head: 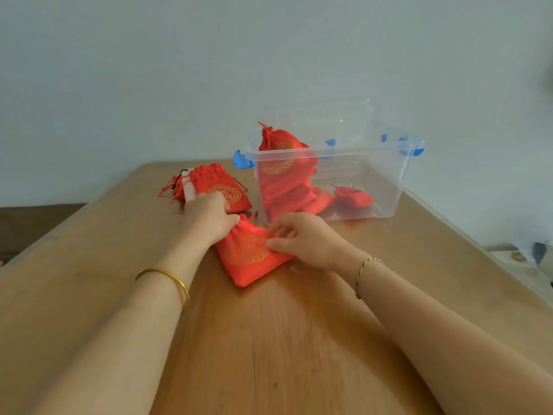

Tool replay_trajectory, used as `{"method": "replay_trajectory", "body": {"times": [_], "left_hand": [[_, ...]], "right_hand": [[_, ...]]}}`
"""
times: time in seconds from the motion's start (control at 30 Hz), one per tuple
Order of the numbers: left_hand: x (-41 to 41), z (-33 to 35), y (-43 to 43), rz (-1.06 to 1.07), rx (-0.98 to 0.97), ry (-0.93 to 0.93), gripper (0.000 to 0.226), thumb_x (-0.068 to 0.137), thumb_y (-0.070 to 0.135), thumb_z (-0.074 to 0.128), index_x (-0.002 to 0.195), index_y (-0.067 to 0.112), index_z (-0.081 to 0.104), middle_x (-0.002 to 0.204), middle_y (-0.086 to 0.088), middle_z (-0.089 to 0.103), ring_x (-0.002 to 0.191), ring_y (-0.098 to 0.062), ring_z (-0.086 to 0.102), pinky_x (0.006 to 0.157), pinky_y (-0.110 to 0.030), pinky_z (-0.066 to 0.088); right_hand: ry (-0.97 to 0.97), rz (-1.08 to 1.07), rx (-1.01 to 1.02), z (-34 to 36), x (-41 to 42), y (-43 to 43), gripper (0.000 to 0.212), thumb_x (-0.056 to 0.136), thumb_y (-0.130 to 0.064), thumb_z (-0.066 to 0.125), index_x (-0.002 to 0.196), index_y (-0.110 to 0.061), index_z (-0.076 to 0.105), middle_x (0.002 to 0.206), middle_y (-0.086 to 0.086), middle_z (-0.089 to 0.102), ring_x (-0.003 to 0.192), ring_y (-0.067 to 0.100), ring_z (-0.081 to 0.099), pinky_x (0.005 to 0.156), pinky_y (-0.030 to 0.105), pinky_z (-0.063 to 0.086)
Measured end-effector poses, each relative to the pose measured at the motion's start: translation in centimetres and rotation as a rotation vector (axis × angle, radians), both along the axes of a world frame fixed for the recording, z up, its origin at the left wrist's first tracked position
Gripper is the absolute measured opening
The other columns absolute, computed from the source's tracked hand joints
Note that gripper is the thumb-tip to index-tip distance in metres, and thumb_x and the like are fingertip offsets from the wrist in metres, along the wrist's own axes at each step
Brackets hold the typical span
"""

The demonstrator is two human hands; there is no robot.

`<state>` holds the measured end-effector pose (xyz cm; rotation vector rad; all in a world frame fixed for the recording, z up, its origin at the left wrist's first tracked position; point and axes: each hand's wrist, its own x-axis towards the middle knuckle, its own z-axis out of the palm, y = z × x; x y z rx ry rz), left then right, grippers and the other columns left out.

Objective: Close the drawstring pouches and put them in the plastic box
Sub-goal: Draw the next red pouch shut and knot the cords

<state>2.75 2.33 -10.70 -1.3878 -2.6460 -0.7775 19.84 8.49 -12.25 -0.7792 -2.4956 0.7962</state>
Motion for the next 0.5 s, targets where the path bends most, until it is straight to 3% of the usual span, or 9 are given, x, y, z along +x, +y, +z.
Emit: {"method": "replay_trajectory", "body": {"times": [0.07, 0.13, 0.2, 0.27, 0.3, 0.4, 0.5], "left_hand": [[-0.1, -0.5, -0.2, 0.06, -0.169, 0.041, 0.035, 0.084, 0.037, 0.061, 0.097, 0.005, 0.065, 0.136, -0.02, 0.038, 0.112, -0.037, 0.051, 0.093, -0.043, 0.044], [0.1, -0.8, -0.4, 0.064, -0.226, 0.029, 0.039, 0.085, 0.043, 0.058, 0.096, 0.007, 0.067, 0.132, -0.018, 0.043, 0.105, -0.036, 0.054, 0.089, -0.041, 0.046], [0.7, -0.5, -0.6, -0.023, -0.153, -0.047, 0.03, 0.086, 0.036, 0.06, 0.092, 0.008, 0.07, 0.105, -0.014, 0.051, 0.096, -0.028, 0.057, 0.083, -0.031, 0.045], [1.5, 0.1, -0.7, -0.178, -0.015, -0.263, 0.01, 0.086, 0.021, 0.063, 0.086, 0.012, 0.068, 0.077, -0.006, 0.049, 0.077, -0.013, 0.054, 0.072, -0.025, 0.042], [1.8, 0.4, -0.8, -0.252, 0.03, -0.395, 0.004, 0.085, 0.015, 0.064, 0.086, 0.013, 0.067, 0.074, -0.002, 0.052, 0.074, -0.011, 0.053, 0.072, -0.026, 0.043], [2.7, 0.8, -1.0, -0.417, 0.039, -0.767, 0.005, 0.087, 0.011, 0.061, 0.087, 0.015, 0.062, 0.079, 0.001, 0.06, 0.074, -0.011, 0.057, 0.066, -0.026, 0.045], [3.5, 0.6, -0.9, -0.55, 0.064, -0.897, 0.01, 0.089, 0.009, 0.057, 0.087, 0.018, 0.061, 0.078, 0.004, 0.061, 0.069, -0.006, 0.059, 0.065, -0.023, 0.047]], "right_hand": [[-0.01, 0.034, 0.014, 0.0, 0.1, -0.1, 0.014, 0.083, -0.026, 0.067, 0.089, -0.014, 0.07, 0.082, 0.002, 0.065, 0.073, 0.012, 0.054, 0.073, 0.029, 0.044], [0.01, 0.057, -0.028, 0.2, 0.5, 0.0, 0.009, 0.081, -0.023, 0.069, 0.081, -0.014, 0.068, 0.072, -0.001, 0.06, 0.064, 0.008, 0.049, 0.067, 0.026, 0.041], [-0.003, 0.073, -0.054, 0.3, 0.8, 0.2, 0.01, 0.08, -0.022, 0.071, 0.08, -0.012, 0.068, 0.068, -0.005, 0.059, 0.058, 0.002, 0.048, 0.058, 0.017, 0.038], [-0.012, 0.054, -0.079, 0.4, 1.3, 0.7, 0.011, 0.08, -0.022, 0.07, 0.077, -0.013, 0.065, 0.061, -0.009, 0.055, 0.049, -0.002, 0.049, 0.048, 0.01, 0.036], [0.014, 0.027, -0.093, 0.5, 1.5, 1.0, 0.011, 0.081, -0.023, 0.069, 0.078, -0.014, 0.063, 0.061, -0.01, 0.055, 0.048, -0.002, 0.05, 0.046, 0.01, 0.035], [0.126, -0.089, -0.059, 1.0, 2.5, 2.4, 0.011, 0.083, -0.011, 0.061, 0.094, -0.012, 0.063, 0.084, 0.0, 0.063, 0.068, 0.01, 0.057, 0.05, 0.013, 0.04], [0.111, -0.057, -0.176, 1.7, 3.6, 2.8, 0.038, 0.081, 0.006, 0.051, 0.113, -0.012, 0.061, 0.105, 0.006, 0.063, 0.063, 0.012, 0.056, 0.045, 0.016, 0.042]]}}
